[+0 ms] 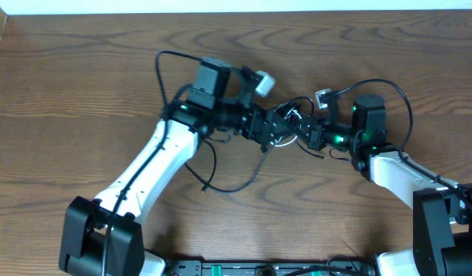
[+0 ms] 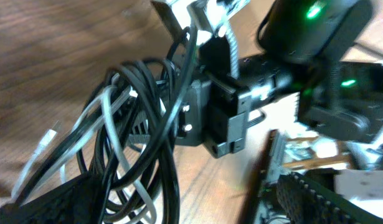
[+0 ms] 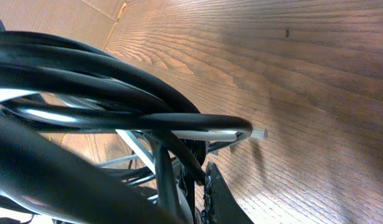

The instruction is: Untangle cables

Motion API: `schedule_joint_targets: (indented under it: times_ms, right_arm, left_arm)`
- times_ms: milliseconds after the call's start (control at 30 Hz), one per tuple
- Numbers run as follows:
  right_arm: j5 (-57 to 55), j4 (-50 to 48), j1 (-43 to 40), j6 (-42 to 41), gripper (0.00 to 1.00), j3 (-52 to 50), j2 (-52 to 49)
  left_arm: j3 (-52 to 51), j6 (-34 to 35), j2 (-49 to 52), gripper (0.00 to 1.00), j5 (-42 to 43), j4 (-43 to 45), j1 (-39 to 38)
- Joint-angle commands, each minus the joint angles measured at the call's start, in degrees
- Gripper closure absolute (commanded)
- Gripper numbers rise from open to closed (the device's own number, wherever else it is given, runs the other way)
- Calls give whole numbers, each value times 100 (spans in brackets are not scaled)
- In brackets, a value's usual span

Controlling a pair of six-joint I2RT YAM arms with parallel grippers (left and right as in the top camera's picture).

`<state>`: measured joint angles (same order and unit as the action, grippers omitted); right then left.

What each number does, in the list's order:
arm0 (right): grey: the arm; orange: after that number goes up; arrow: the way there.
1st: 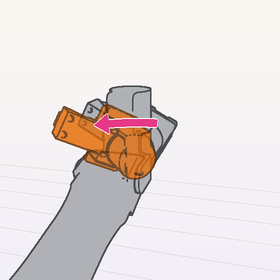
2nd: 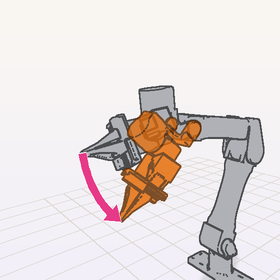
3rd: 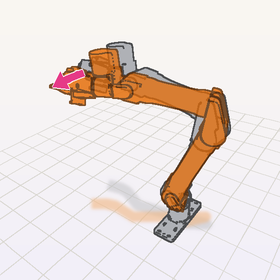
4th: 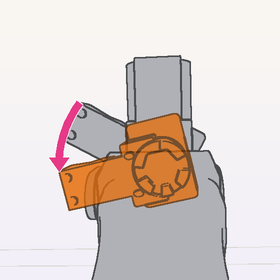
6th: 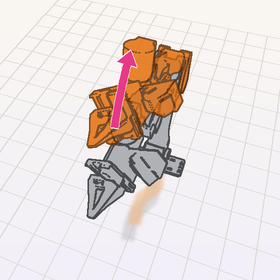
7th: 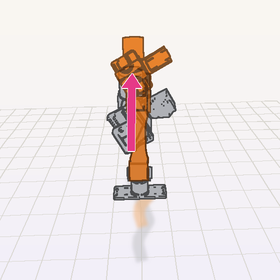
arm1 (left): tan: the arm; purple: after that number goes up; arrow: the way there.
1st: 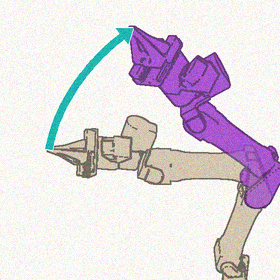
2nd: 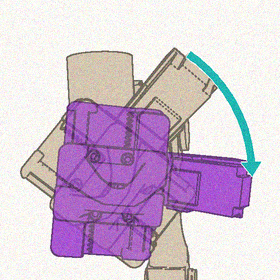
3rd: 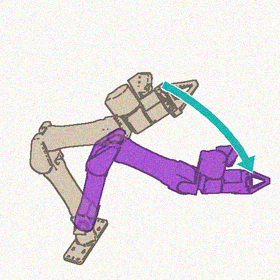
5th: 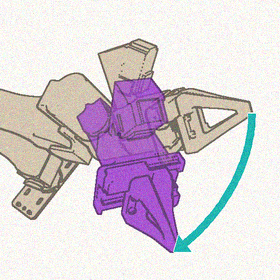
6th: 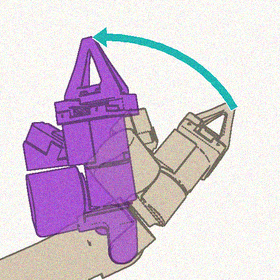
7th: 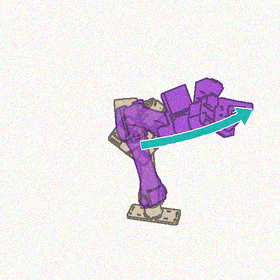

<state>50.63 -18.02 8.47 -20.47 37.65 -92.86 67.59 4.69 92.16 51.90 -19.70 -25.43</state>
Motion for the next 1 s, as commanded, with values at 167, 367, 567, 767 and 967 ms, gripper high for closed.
schedule_joint_targets:
  times_ms: [167, 367, 567, 767, 967]
  right_arm:
    - [31, -39, 26, -70, 99, -15, -24]
    - [90, -44, 31, -72, 99, -15, -24]
    - [98, -61, 101, -70, 99, -15, -24]
    - [577, -273, 59, -48, 57, -15, -24]
    - [1720, -916, -85, -168, 47, -15, -24]
  left_arm:
    - [13, -321, -42, 16, -2092, -328, -540]
    - [13, -321, -42, 77, -2551, -380, -549]
    - [13, -319, -42, 92, -2861, -382, -535]
    - [13, 7, -42, 92, -2741, -494, -131]
    - [13, -20, -42, 92, -1606, -533, 461]
